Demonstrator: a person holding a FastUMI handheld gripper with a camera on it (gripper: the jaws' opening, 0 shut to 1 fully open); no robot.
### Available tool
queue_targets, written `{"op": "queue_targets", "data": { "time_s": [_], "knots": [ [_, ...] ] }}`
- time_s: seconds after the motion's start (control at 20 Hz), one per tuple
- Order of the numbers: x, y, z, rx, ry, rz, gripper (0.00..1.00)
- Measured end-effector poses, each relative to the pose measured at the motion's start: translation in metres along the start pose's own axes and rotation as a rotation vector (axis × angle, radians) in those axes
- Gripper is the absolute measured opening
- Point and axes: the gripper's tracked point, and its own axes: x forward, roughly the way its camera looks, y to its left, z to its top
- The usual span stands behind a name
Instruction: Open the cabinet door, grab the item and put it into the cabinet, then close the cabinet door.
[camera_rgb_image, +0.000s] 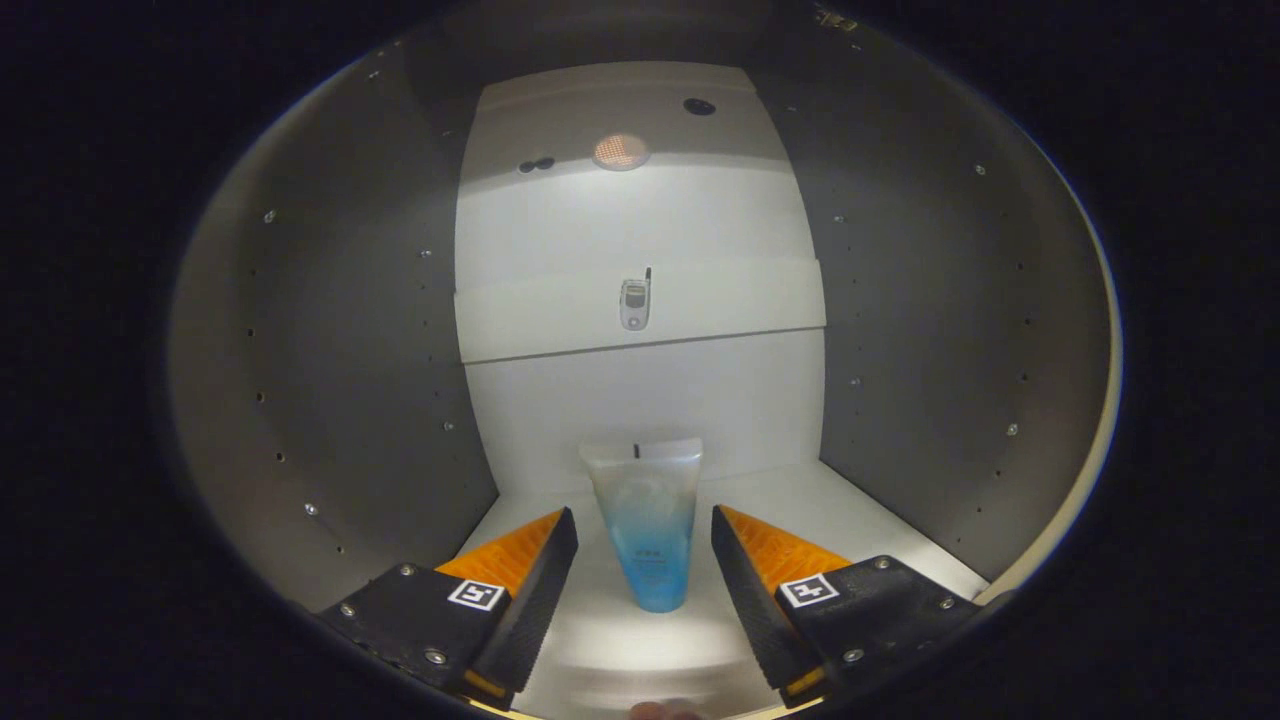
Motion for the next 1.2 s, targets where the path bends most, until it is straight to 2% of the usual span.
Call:
{"op": "queue_targets", "data": {
  "time_s": [0.25, 0.5, 0.65, 0.95, 1.2],
  "knots": [
    [-0.03, 0.003, 0.014, 0.05, -0.015, 0.019, 0.85],
    [-0.09, 0.008, 0.024, 0.079, -0.024, 0.048, 0.85],
    [-0.134, 0.003, 0.024, 0.085, -0.006, 0.042, 0.85],
    [-0.24, -0.005, 0.025, -0.054, -0.069, 0.049, 0.85],
    [-0.335, -0.013, 0.004, -0.018, -0.031, 0.119, 0.85]
  ]
}}
